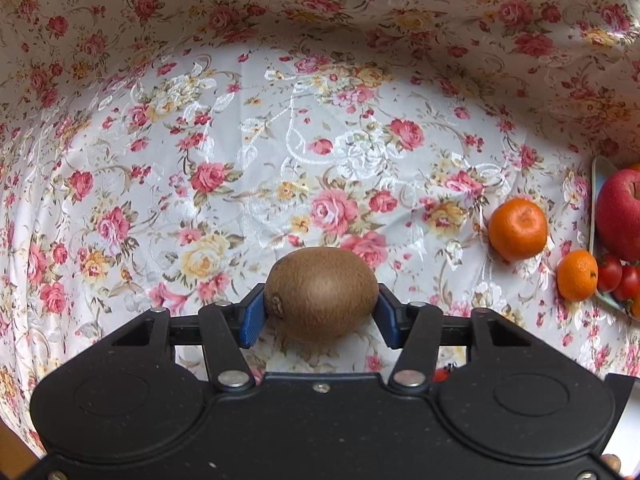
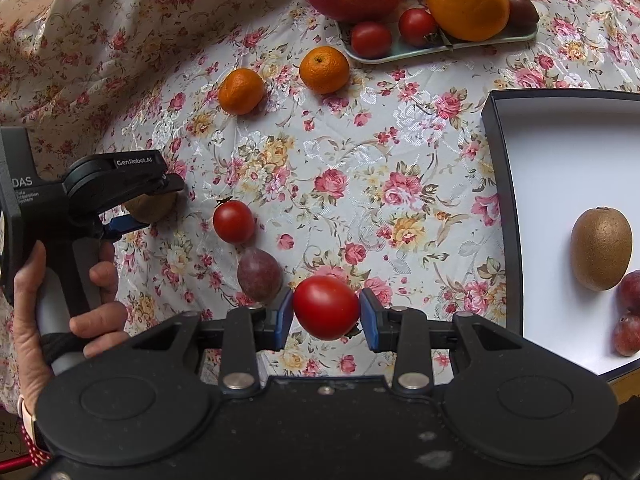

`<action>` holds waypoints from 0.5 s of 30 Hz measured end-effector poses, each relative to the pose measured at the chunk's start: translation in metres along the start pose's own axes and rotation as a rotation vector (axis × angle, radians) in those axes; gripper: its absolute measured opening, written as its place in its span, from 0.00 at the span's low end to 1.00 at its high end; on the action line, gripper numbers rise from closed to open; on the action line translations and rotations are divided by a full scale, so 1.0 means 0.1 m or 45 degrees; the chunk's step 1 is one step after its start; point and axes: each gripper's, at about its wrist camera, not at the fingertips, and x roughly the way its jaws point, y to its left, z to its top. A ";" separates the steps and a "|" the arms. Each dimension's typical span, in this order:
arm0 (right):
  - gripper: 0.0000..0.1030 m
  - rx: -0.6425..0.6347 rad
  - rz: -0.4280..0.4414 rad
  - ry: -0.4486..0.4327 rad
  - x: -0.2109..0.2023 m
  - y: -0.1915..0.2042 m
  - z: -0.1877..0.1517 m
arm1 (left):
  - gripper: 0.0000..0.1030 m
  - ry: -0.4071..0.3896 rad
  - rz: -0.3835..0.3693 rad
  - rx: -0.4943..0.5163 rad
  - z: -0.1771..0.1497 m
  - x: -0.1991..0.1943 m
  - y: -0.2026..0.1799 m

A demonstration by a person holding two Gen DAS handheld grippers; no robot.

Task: Organize fruits
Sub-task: 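Lift the kiwi with the left tool while the right tool keeps holding the tomato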

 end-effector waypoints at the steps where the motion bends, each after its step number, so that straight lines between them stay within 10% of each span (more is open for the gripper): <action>1: 0.36 0.005 0.002 0.002 0.00 0.00 0.00 | 0.58 0.026 -0.009 0.005 -0.03 0.01 0.01; 15: 0.36 0.039 -0.034 0.001 0.08 0.07 0.07 | 0.59 0.098 -0.032 0.151 -0.31 -0.03 -0.09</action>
